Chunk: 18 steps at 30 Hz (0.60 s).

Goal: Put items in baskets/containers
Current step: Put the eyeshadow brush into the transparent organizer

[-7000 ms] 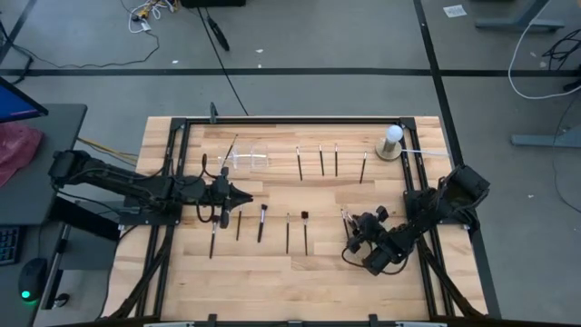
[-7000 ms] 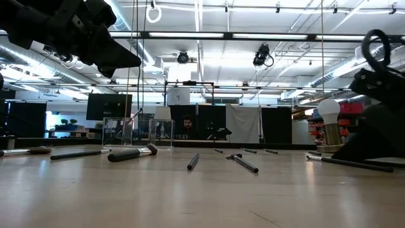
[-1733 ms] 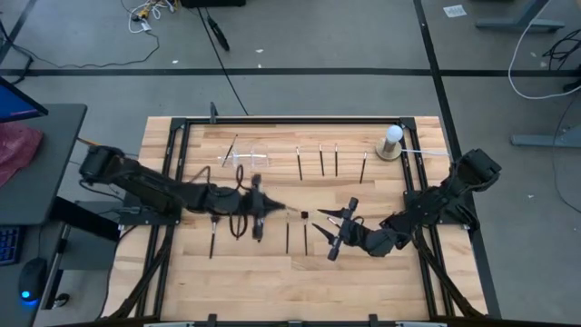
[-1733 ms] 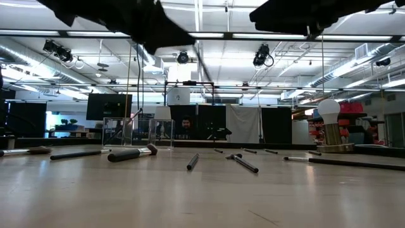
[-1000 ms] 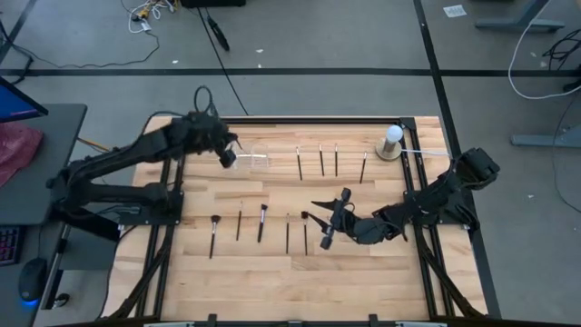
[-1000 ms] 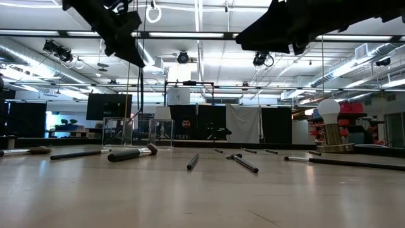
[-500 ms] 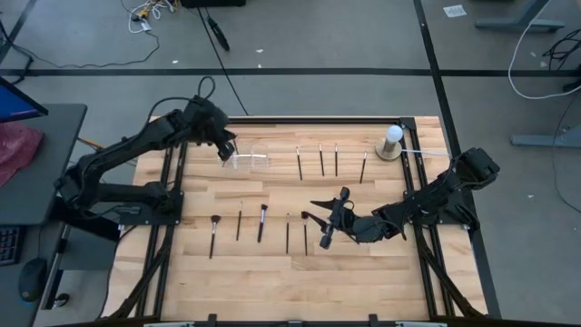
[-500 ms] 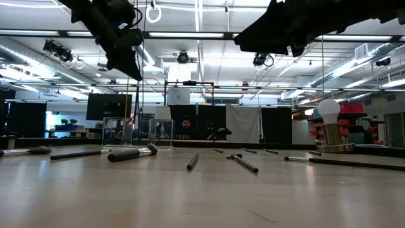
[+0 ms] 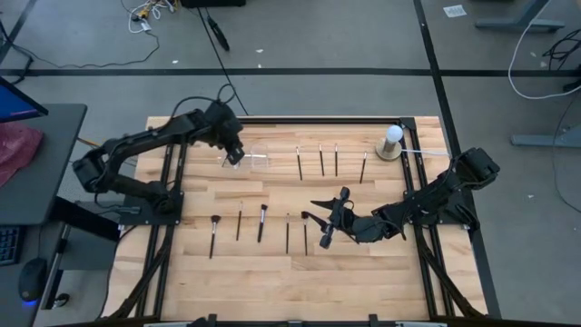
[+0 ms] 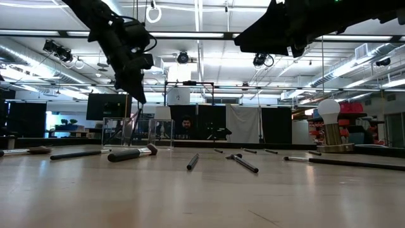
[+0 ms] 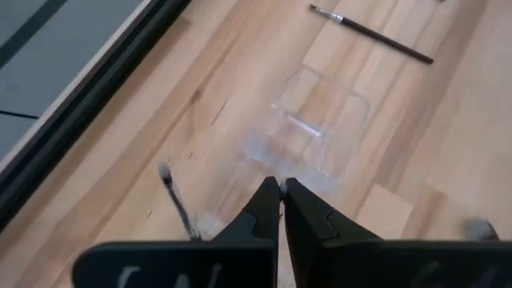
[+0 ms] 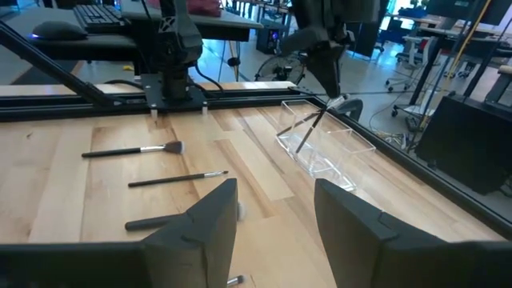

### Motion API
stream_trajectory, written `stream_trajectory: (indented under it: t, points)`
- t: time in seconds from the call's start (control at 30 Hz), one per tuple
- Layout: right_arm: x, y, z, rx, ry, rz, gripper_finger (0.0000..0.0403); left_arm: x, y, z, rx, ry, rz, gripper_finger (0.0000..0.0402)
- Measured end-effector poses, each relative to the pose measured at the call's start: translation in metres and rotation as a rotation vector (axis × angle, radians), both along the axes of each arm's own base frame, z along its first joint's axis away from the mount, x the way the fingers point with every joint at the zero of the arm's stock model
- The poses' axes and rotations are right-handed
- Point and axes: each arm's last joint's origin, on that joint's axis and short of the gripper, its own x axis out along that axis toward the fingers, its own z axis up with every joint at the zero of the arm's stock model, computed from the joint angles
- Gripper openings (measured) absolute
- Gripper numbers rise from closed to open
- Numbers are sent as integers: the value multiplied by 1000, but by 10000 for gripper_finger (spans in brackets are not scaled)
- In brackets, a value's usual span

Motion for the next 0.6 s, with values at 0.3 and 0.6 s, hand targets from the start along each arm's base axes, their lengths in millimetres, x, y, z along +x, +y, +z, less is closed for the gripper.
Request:
stream_trajectory:
  t: [0.3,0.6]
  points:
    - [0,0,0,0,0,-1,168,10,3,-5,18,-26,-46,11]
    - [0,0,0,0,1,0,168,11,3,-4,26,-42,-47,66]
